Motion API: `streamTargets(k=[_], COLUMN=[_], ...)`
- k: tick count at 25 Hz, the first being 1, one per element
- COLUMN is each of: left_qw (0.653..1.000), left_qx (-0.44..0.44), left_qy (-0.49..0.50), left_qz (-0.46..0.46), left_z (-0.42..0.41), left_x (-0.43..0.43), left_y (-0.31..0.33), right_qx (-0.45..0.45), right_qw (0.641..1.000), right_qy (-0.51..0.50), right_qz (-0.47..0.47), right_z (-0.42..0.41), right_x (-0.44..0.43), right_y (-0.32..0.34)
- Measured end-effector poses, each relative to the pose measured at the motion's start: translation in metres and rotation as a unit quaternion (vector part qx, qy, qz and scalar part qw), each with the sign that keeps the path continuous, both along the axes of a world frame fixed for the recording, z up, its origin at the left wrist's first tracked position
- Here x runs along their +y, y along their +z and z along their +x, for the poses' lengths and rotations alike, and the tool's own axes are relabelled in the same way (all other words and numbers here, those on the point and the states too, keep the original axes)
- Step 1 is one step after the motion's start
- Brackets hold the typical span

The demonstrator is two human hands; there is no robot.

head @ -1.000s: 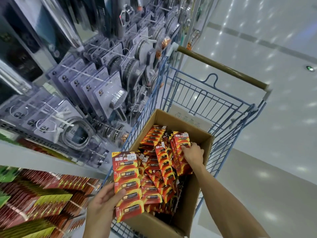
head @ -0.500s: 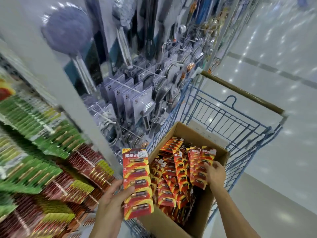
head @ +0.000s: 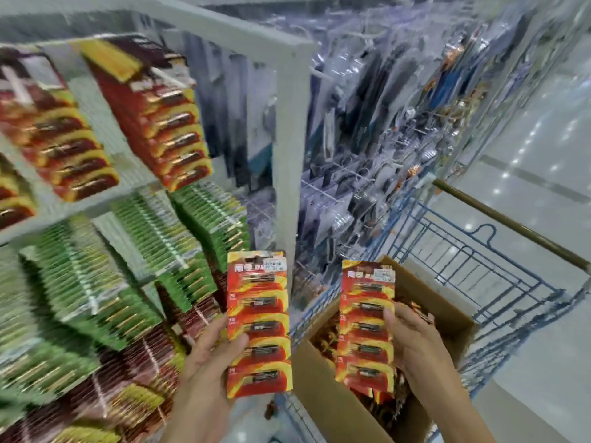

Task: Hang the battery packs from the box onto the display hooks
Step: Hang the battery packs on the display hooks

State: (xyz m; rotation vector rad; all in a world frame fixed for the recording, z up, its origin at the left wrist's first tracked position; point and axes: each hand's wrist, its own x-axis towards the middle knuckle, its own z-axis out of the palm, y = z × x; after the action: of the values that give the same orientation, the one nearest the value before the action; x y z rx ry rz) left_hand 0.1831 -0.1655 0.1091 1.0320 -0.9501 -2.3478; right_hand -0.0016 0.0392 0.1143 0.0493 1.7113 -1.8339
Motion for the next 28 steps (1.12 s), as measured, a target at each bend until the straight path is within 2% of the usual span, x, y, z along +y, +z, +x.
streamTargets(k=[7,17,22,28], left_qw=[0.988,0.933,0.899,0.870], left_qx=[0.042,0.058,0.031,0.013], left_qy=[0.136,0.346,0.417,0.448], left_qz=[-0.054,-0.088,-0.126,-0.204], left_z=[0.080,0.155,0.168,0.183], left_x=[-0.022,-0.051,-0.054,-0.064], left_y=[0.045,0.096,0.124,0.160], right_qx=[-0.028,-0.016,-0.002,-0.013], right_qw=[0.989,0.947,0.933,0.934], right_qy=[0.122,0.288,0.324,0.333], right_qz=[-0.076,-0.145,-0.159,-0.131], right_z=[0.052,0.117,0.131,0.138], right_x=[-0.068,-0.187,-0.214,-0.231], right_y=[0.074,0.131,0.139,0.139])
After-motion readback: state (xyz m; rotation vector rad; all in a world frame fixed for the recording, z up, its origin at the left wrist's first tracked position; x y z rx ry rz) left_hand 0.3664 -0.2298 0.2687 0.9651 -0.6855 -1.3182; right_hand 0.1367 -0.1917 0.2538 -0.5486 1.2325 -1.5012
